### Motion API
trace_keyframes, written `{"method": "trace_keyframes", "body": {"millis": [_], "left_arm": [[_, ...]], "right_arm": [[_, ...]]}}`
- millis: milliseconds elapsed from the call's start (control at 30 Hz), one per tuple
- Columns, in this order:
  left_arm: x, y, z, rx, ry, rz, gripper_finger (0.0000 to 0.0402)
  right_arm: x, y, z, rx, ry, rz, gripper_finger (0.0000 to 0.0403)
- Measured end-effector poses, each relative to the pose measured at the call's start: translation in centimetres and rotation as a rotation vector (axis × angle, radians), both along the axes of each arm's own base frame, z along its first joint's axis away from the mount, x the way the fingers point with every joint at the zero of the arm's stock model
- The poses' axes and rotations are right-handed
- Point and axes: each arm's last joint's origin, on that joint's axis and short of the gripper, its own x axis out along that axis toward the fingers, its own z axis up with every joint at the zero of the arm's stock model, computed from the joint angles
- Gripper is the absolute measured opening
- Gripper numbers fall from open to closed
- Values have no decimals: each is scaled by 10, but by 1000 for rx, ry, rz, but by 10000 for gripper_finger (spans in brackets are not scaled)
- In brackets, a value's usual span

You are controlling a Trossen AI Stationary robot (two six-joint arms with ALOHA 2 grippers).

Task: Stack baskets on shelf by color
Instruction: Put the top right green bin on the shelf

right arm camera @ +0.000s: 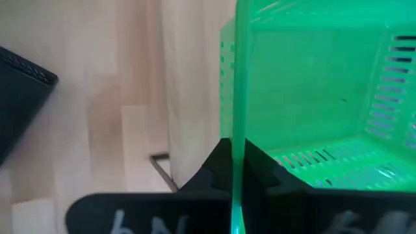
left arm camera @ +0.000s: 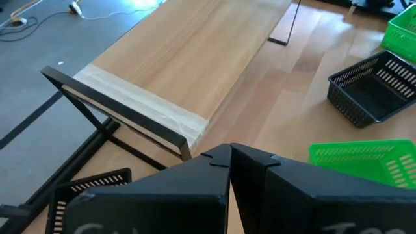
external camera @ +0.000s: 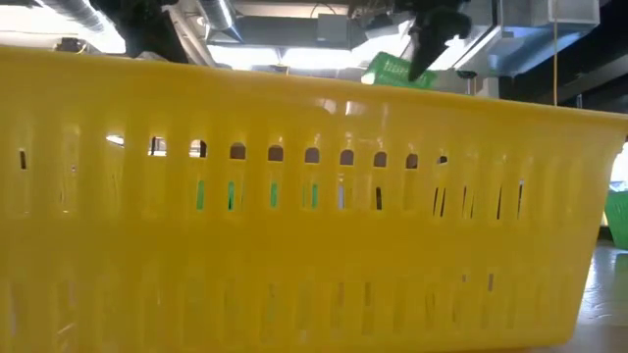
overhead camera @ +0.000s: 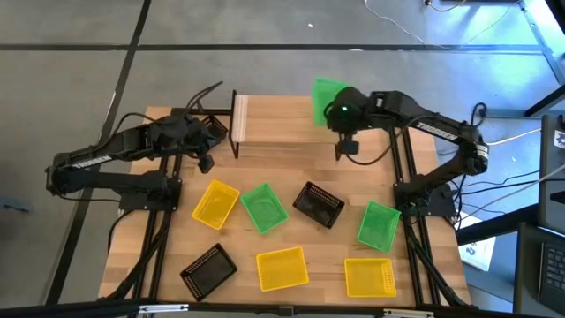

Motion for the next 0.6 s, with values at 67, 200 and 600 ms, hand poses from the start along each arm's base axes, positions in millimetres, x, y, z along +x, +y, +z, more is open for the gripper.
{"method": "trace_keyframes", "body": {"millis": [67, 200, 600], "left_arm": [[0, 0, 0, 0, 0, 0, 0], [0, 0, 0, -4, -1, -8, 0], [0, 0, 0, -5, -2, -10, 0]], "right_arm": [[10, -5, -10, 28, 19, 2, 0], [26, -13, -32, 76, 78, -36, 0], [41, -21, -64, 119, 221, -60, 10]]}}
